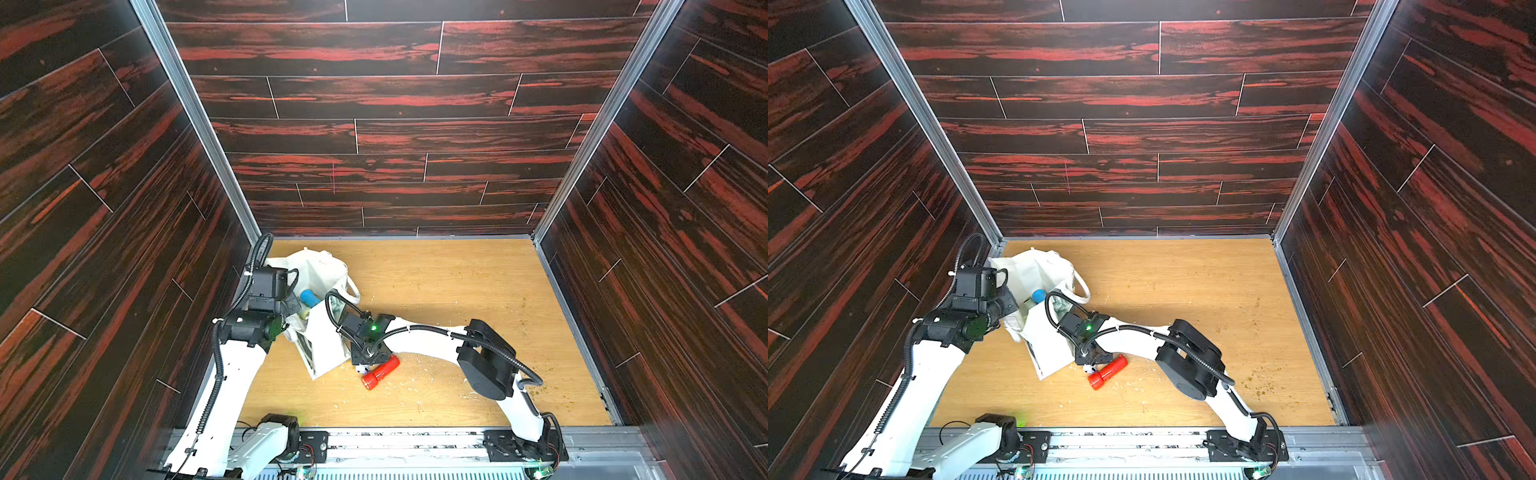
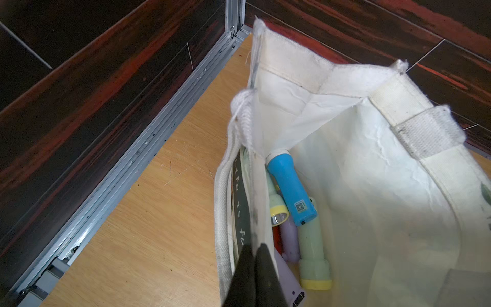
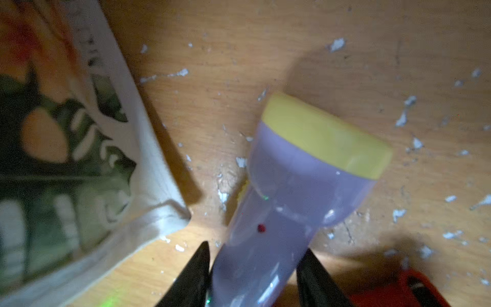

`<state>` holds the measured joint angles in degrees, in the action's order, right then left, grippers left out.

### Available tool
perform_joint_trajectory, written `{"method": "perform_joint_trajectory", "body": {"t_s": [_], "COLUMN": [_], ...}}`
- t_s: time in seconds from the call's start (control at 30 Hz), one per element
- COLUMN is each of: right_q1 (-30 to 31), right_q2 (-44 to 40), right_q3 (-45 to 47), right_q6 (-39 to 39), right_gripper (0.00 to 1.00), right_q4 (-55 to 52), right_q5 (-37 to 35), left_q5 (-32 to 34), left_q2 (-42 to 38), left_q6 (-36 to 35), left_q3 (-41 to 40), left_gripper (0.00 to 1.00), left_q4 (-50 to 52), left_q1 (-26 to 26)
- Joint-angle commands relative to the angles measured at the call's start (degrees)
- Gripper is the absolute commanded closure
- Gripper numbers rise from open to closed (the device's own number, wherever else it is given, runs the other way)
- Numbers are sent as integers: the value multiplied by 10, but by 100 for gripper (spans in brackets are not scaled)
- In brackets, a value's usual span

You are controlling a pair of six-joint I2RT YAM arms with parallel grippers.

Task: Put the flashlights into the tote bags
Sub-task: Pick up the flashlight from the center of the board.

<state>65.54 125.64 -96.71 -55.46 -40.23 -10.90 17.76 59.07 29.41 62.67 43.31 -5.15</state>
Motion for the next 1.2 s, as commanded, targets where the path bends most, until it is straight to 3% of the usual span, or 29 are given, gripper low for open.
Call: {"method": "perform_joint_trajectory", "body": {"t_s": [0.0,0.53,1.17], "right_q1": [-2,-9,-29], "right_q2": [37,53,2], "right_q3": [-6,-10,-3], "right_q6": [0,3,12], "right_gripper": [48,51,75], "right_q4": [-33,-29,10], "right_q5": [8,21,21], "left_q5": [11,13,12], "left_q2": [-16,-15,-17], "left_q6": [2,-1,-2], "left_q3": [-6,-2,-1], "left_gripper": [100,100,100], "left_q4": [-9,-7,-7], "left_q1": [5,5,6]}}
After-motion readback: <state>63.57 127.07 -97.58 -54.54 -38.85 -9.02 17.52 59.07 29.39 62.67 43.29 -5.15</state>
